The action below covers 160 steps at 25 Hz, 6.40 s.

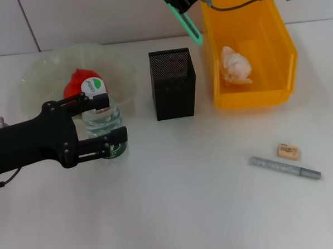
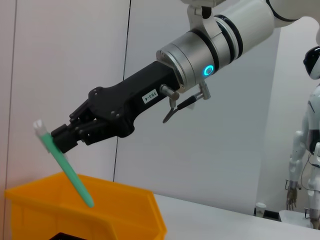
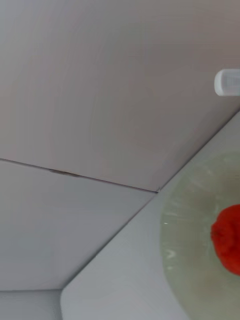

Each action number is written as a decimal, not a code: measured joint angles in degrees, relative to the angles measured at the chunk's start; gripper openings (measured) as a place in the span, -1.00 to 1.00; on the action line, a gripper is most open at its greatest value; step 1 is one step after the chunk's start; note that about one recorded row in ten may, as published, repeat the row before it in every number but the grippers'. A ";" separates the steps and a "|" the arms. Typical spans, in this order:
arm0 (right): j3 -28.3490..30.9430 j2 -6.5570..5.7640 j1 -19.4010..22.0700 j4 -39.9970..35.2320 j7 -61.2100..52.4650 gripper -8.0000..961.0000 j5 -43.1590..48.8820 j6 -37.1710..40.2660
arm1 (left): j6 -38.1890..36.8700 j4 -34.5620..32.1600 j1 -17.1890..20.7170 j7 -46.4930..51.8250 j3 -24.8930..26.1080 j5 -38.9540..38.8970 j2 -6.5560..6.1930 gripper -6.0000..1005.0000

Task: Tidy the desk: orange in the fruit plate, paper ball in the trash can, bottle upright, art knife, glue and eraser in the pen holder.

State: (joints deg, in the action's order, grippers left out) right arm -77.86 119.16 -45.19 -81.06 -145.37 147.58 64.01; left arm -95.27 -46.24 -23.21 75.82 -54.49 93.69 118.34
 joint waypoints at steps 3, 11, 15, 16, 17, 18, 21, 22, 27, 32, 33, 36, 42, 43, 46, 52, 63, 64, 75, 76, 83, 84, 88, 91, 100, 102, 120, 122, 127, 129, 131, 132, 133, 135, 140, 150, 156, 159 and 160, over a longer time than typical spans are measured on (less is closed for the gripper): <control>-0.30 0.01 -0.06 0.75 0.01 -0.80 -0.48 -1.54 | 0.00 0.02 -0.05 -0.01 -0.04 0.00 -0.02 0.61; -0.40 0.10 -0.48 3.50 0.92 -0.80 -3.69 -4.29 | 0.00 0.02 -0.08 -0.04 -0.10 0.00 -0.05 0.61; -0.40 0.12 -0.30 5.20 2.69 -0.80 -6.32 -5.90 | 0.00 0.02 -0.02 -0.05 -0.18 0.00 -0.05 0.61; -0.40 0.15 -0.17 5.52 2.88 -0.80 -6.75 -6.31 | 0.00 0.02 -0.02 -0.05 -0.18 0.00 -0.05 0.61; -0.39 0.17 -0.05 5.85 2.92 -0.80 -7.00 -6.63 | -0.01 0.02 0.11 -0.06 -0.15 0.00 -0.05 0.61; -0.39 0.18 0.02 6.15 2.99 -0.80 -7.13 -6.85 | 0.00 0.02 0.11 -0.06 -0.15 0.00 -0.04 0.61; -1.19 0.23 0.58 6.66 3.40 -0.80 -7.41 -7.80 | -0.01 0.02 0.08 -0.06 -0.14 0.00 -0.05 0.61; -1.73 0.25 0.83 6.75 3.52 -0.80 -7.42 -8.16 | 0.00 0.06 0.04 -0.06 -0.13 0.00 -0.04 0.61; -4.43 0.28 2.12 7.16 3.58 -0.80 -7.55 -10.35 | -0.01 0.18 -0.12 -0.06 -0.14 0.00 -0.04 0.61; -4.56 0.28 2.17 8.48 3.67 -0.80 -8.08 -11.24 | 0.00 0.19 -0.12 -0.06 -0.18 0.00 -0.04 0.61; -4.59 0.28 2.18 8.97 3.75 -0.80 -8.13 -11.61 | 0.00 0.19 -0.12 -0.06 -0.19 0.00 -0.04 0.61; -4.63 0.28 2.24 9.45 4.09 -0.80 -8.38 -12.10 | 0.00 0.19 -0.19 -0.06 -0.25 0.00 -0.04 0.61; -4.67 0.27 2.44 11.13 6.53 -0.80 -11.76 -13.38 | 0.00 0.19 -0.25 -0.06 -0.23 0.00 -0.04 0.61; -4.68 0.25 2.46 11.30 6.70 -0.80 -11.96 -13.59 | 0.00 0.19 -0.26 -0.06 -0.24 0.00 -0.04 0.61; -4.93 0.25 2.50 12.12 6.97 -0.80 -12.04 -14.52 | 0.05 0.24 -0.26 -0.06 -0.32 0.00 -0.04 0.61; -6.02 0.27 2.92 13.99 7.72 -0.80 -13.32 -16.72 | 0.09 0.47 -0.26 -0.05 -0.27 0.00 -0.04 0.61; -6.17 0.33 4.56 15.54 15.34 -0.80 -21.25 -18.37 | 0.09 0.73 -0.44 -0.06 -0.28 0.00 -0.04 0.61; -6.17 0.32 4.64 15.55 15.42 -0.80 -21.26 -18.40 | 0.09 0.73 -0.43 -0.06 -0.28 0.00 -0.04 0.61; -6.17 0.28 5.64 15.58 15.48 -0.75 -21.32 -18.64 | 0.08 0.72 -0.39 -0.05 -0.35 0.00 -0.04 0.61; -6.16 0.27 5.88 15.58 15.48 -0.74 -21.33 -18.91 | 0.09 0.72 -0.39 -0.06 -0.35 0.00 -0.04 0.61; -6.08 0.33 7.63 15.11 15.47 -0.69 -21.48 -20.62 | 0.09 0.72 -0.14 -0.05 -0.35 0.00 -0.04 0.61; -6.08 0.34 7.78 15.06 15.45 -0.68 -21.54 -20.81 | 0.09 0.72 -0.13 -0.05 -0.35 0.00 -0.04 0.61; -6.08 0.36 8.09 14.90 15.39 -0.51 -21.64 -21.14 | 0.09 0.72 -0.10 -0.06 -0.35 0.00 -0.04 0.61; -6.07 0.37 8.15 14.85 15.31 -0.39 -21.67 -21.32 | 0.09 0.72 -0.08 -0.06 -0.35 0.00 -0.04 0.61; -6.08 0.36 9.79 10.86 14.99 0.09 -21.96 -18.98 | 0.09 0.72 0.07 -0.05 -0.17 0.00 -0.04 0.61; -6.12 0.36 10.84 8.60 14.99 0.11 -22.44 -17.76 | 0.08 0.72 0.08 -0.05 -0.16 0.00 -0.04 0.61; -2.20 0.20 23.65 -9.67 15.37 0.37 -25.31 -0.42 | -0.09 0.64 -0.02 -0.06 0.00 0.00 -0.23 0.61; -1.95 0.20 24.83 -10.94 15.10 0.37 -25.40 0.65 | -0.07 0.55 -0.05 0.00 0.01 0.00 -0.22 0.61; 0.20 0.13 25.06 -12.35 12.10 0.37 -25.14 6.57 | -0.06 0.27 -0.02 0.31 0.00 -0.05 -0.17 0.61; 0.86 0.11 24.90 -12.36 11.86 0.37 -25.02 8.01 | 0.01 0.36 -0.11 0.33 0.01 -0.03 -0.15 0.61; 1.07 0.09 25.02 -12.38 11.88 0.37 -24.90 8.76 | 0.09 0.62 -0.17 0.12 0.01 -0.01 -0.09 0.61; 1.07 0.09 25.02 -12.38 11.88 0.37 -24.90 8.76 | 0.09 0.62 -0.17 0.12 0.01 -0.01 -0.09 0.61; 1.10 0.09 25.08 -12.39 11.87 0.37 -24.88 9.07 | 0.09 0.62 -0.17 0.12 0.01 -0.01 -0.09 0.61; 1.16 0.05 25.05 -12.41 11.89 0.37 -24.72 10.12 | 0.09 0.66 -0.13 -0.02 0.01 0.01 -0.06 0.61; 1.36 -0.03 23.83 -12.92 9.69 0.37 -22.09 13.80 | -0.08 0.59 0.01 -0.04 0.00 0.01 -0.17 0.61; 1.40 -0.07 19.59 -12.81 3.93 0.37 -13.28 22.07 | -0.82 0.17 0.52 -0.06 0.09 0.00 -0.31 0.61; 1.40 -0.07 16.73 -11.58 1.36 0.37 -9.07 27.14 | -1.25 0.17 0.54 -0.35 0.09 0.00 -0.31 0.61; 1.40 -0.08 15.89 -11.39 0.87 0.37 -7.67 28.59 | -1.40 0.17 0.54 -0.59 0.09 0.00 -0.30 0.61; 1.42 -0.08 15.60 -11.21 0.72 0.37 -7.27 29.10 | -1.40 0.17 0.54 -0.59 0.09 0.00 -0.30 0.61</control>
State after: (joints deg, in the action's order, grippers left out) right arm -76.43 119.09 -29.59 -92.26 -144.66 140.31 93.11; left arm -96.67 -46.07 -22.67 75.22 -54.40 93.69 118.04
